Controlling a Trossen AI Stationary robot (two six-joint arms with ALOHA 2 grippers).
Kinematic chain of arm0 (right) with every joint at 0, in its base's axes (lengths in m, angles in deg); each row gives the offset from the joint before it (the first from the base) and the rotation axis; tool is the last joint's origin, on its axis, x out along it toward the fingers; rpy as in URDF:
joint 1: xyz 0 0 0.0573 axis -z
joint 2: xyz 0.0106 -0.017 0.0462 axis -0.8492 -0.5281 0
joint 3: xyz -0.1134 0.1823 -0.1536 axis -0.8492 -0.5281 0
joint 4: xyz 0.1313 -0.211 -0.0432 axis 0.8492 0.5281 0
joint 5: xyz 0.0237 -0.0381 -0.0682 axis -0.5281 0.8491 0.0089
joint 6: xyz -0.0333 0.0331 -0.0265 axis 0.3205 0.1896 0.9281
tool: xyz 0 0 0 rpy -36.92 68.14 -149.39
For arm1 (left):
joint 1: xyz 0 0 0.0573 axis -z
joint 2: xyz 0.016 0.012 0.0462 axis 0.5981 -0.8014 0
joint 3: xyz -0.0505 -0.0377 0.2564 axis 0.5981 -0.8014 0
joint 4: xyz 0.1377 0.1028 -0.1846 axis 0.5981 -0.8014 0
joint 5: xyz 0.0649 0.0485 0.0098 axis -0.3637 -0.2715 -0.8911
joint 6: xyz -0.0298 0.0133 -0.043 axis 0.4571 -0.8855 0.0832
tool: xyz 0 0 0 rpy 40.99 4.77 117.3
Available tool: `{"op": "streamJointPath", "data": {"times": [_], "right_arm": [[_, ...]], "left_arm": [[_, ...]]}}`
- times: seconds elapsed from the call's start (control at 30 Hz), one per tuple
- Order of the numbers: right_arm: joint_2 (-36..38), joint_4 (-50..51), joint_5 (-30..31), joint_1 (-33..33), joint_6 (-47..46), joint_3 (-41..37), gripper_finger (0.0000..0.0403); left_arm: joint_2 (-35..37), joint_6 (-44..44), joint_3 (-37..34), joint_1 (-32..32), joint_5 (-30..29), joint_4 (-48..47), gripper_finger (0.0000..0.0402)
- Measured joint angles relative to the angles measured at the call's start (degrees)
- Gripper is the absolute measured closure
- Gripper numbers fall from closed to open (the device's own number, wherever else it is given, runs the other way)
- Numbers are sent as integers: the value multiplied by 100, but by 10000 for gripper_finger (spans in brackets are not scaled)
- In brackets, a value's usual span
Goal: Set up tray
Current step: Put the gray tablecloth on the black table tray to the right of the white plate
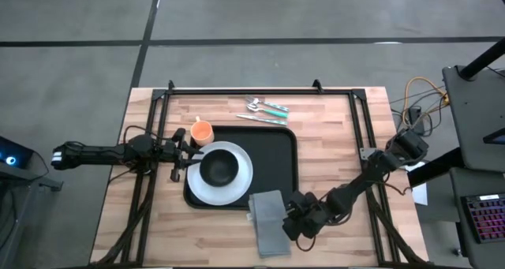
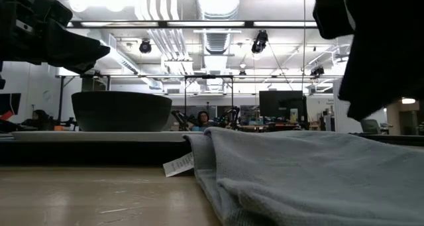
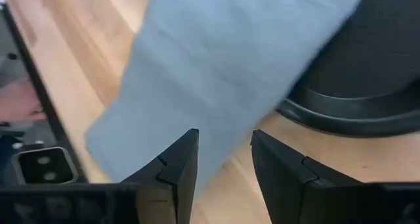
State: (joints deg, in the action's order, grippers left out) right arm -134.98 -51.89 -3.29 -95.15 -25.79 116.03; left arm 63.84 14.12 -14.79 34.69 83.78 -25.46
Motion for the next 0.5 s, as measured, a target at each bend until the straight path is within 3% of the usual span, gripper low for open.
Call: {"op": "streamJointPath", "data": {"times": [0.5], "right_arm": [[-391,-227,88,-48,-128,-119,270]], "left_arm": [[-35,0,0,-1,2,3,297]]}}
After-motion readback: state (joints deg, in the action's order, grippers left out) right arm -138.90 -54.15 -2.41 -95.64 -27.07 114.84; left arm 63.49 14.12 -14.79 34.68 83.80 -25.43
